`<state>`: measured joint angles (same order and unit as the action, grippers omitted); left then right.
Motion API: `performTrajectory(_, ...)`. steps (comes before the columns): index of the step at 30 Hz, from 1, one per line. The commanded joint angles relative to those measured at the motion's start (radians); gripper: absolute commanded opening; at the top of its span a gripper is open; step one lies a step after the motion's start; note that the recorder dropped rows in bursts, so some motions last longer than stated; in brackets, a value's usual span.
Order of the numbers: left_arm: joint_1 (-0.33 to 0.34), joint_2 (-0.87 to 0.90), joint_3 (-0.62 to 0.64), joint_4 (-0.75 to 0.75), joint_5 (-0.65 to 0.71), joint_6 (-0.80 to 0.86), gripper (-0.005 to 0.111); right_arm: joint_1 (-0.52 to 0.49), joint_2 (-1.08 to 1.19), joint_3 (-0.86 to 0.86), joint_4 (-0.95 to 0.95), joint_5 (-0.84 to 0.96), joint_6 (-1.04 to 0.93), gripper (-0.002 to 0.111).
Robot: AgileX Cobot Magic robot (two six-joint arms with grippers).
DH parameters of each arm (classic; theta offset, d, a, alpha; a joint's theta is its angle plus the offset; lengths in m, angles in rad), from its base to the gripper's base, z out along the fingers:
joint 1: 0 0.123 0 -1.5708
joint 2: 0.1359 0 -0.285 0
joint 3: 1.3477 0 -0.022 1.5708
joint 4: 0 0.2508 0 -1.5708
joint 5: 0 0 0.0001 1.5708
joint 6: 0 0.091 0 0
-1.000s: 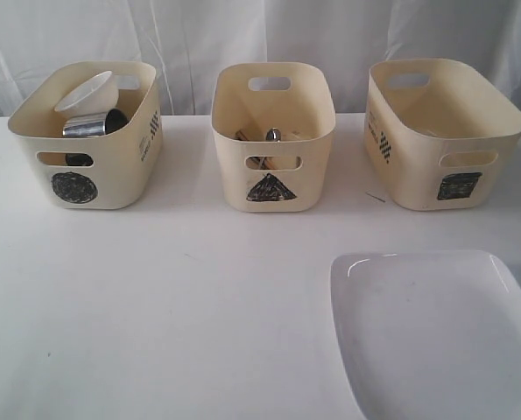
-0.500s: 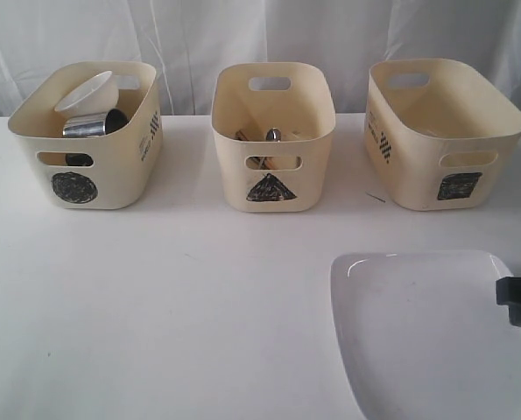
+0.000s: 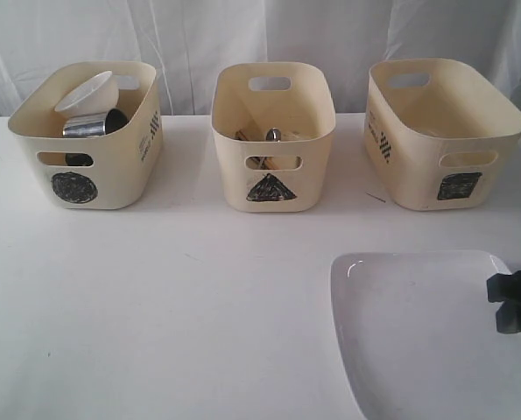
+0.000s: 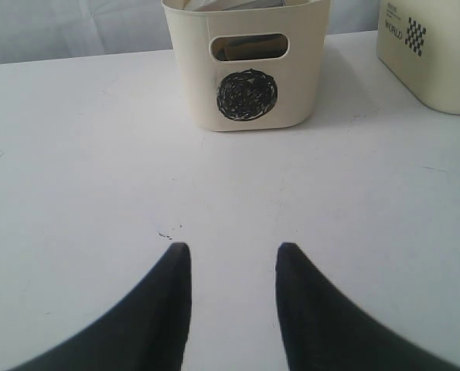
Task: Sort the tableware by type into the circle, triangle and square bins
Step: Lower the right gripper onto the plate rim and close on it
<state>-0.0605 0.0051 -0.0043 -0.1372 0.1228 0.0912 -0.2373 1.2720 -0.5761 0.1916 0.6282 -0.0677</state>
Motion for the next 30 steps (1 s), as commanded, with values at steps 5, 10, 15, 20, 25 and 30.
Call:
performTrajectory(5,-0.001,-0.005,0.004,-0.007,0.004,0.002,0.042,-0.063,0.0,-0.007,0.016,-0.014,-0.044,0.064)
performTrajectory(10,-0.001,-0.005,0.004,-0.007,0.004,0.002,0.042,-0.109,0.013,-0.007,-0.004,-0.038,-0.044,0.064)
performTrajectory(15,-0.001,-0.005,0.004,-0.007,0.004,0.002,0.042,-0.137,0.072,-0.007,-0.036,-0.068,-0.044,0.064)
performTrajectory(20,-0.001,-0.005,0.004,-0.007,0.004,0.002,0.042,-0.137,0.137,-0.01,-0.053,-0.088,-0.044,0.064)
performTrajectory(25,-0.001,-0.005,0.004,-0.007,0.004,0.002,0.042,-0.137,0.171,-0.01,-0.053,-0.112,-0.044,0.064)
performTrajectory(30,-0.001,-0.005,0.004,-0.007,0.004,0.002,0.042,-0.142,0.215,-0.02,-0.053,-0.116,-0.07,0.064)
